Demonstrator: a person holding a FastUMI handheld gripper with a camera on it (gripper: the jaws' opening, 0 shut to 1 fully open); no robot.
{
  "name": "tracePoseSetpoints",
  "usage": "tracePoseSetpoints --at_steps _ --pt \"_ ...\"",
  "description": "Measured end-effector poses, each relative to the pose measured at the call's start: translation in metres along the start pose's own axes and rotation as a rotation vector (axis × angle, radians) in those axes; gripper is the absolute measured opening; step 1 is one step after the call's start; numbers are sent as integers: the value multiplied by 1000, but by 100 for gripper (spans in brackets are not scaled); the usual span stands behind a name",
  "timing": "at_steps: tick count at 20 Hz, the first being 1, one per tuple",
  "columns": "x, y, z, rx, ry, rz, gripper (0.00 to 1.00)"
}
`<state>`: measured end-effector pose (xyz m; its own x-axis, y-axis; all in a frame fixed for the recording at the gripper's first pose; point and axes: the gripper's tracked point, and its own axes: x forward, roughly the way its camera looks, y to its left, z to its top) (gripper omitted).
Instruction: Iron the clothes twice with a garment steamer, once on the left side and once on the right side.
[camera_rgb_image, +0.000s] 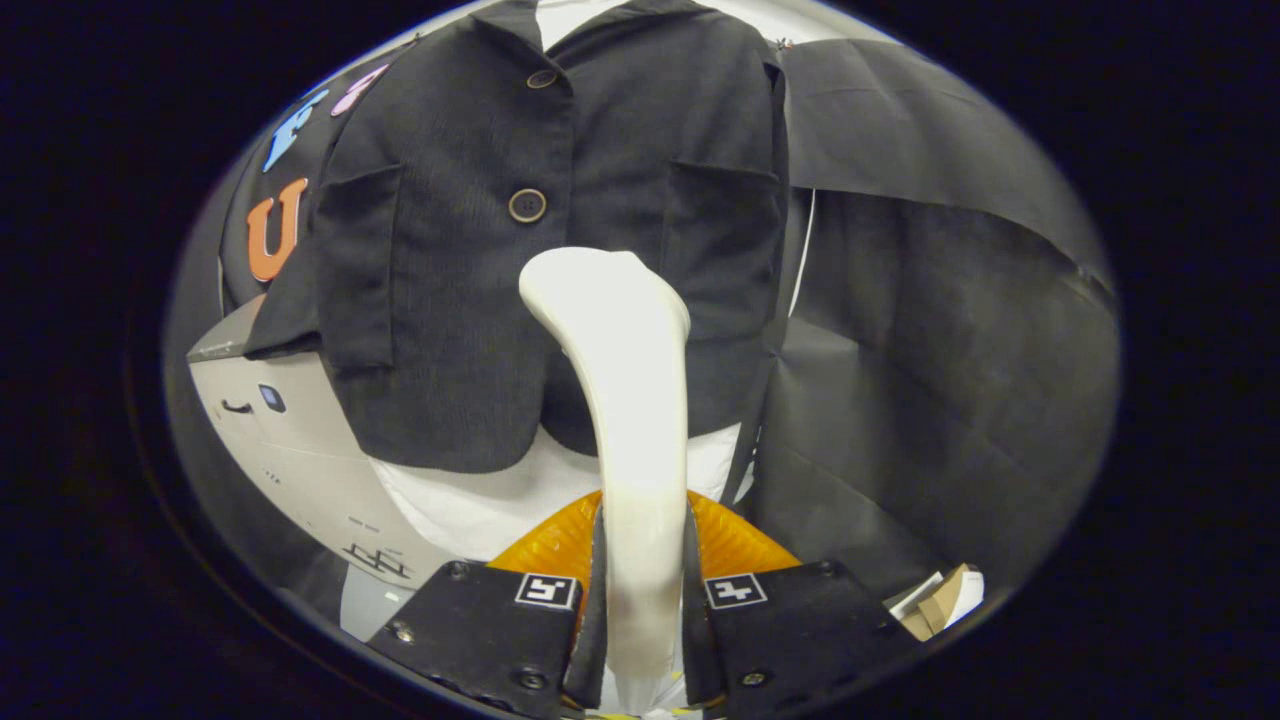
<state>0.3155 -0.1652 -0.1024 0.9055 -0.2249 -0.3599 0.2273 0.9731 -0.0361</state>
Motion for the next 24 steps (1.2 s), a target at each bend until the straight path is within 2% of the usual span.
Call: tracePoseSetpoints --at_steps 12,16,24 --pt "-13 4 6 57 15 24 33" --pt "-52 5 21 83 -25 38 33" --pt "-176 35 34 93 -129 114 33"
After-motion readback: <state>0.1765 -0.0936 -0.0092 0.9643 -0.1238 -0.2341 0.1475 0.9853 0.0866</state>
